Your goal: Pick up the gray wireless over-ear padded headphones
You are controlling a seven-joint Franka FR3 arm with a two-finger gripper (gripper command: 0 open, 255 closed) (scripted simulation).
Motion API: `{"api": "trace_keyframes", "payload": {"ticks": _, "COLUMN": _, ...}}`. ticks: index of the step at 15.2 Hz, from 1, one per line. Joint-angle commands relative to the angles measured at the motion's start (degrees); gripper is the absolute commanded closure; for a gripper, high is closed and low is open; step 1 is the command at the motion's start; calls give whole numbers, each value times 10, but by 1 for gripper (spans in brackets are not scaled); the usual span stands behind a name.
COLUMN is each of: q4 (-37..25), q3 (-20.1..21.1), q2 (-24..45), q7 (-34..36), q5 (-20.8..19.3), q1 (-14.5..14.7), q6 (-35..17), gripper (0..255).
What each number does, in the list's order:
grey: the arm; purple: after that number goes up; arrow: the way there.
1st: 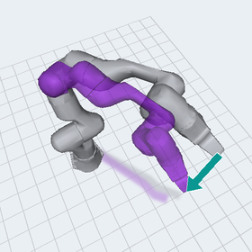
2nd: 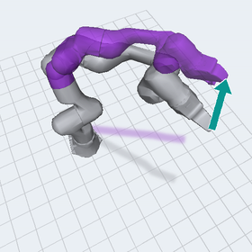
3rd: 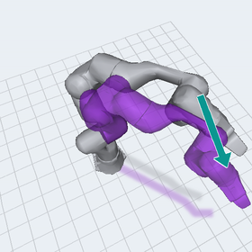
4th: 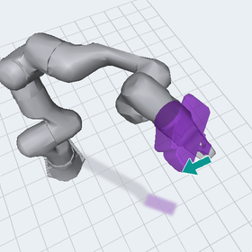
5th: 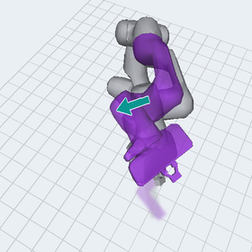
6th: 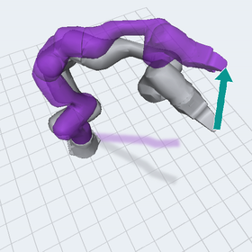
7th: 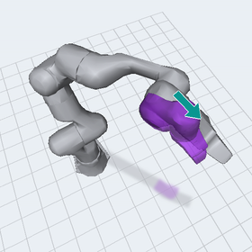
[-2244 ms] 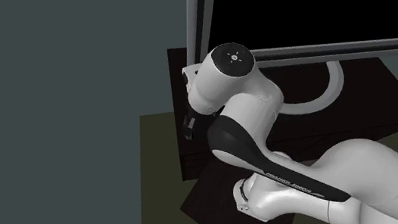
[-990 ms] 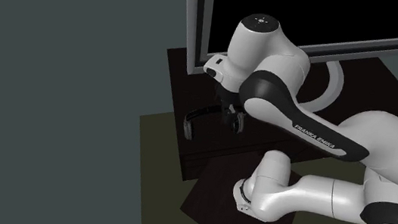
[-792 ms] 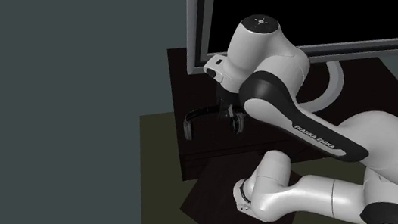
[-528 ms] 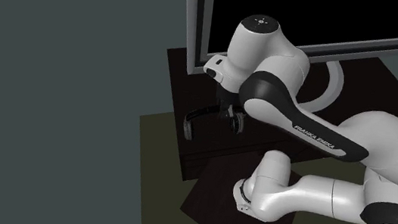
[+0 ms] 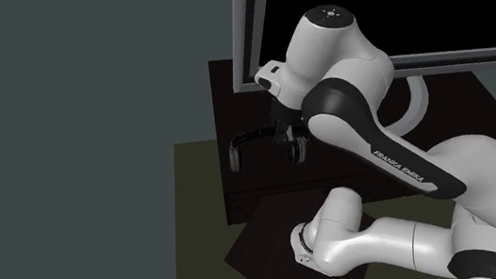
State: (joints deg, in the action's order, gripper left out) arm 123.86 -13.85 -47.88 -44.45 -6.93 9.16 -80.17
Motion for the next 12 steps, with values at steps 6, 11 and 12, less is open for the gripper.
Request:
{"api": "trace_keyframes", "payload": {"ticks": 6, "q4": -75, "q3": 3, "q2": 31, "q7": -1, "q5": 6, "q1": 5, "q6": 44, "gripper": 255}}
{"api": "trace_keyframes", "payload": {"ticks": 11, "q4": -122, "q3": 4, "q2": 50, "q7": -2, "q5": 10, "q1": 8, "q6": 72, "gripper": 255}}
{"api": "trace_keyframes", "payload": {"ticks": 12, "q4": -122, "q3": 4, "q2": 50, "q7": -2, "q5": 10, "q1": 8, "q6": 72, "gripper": 255}}
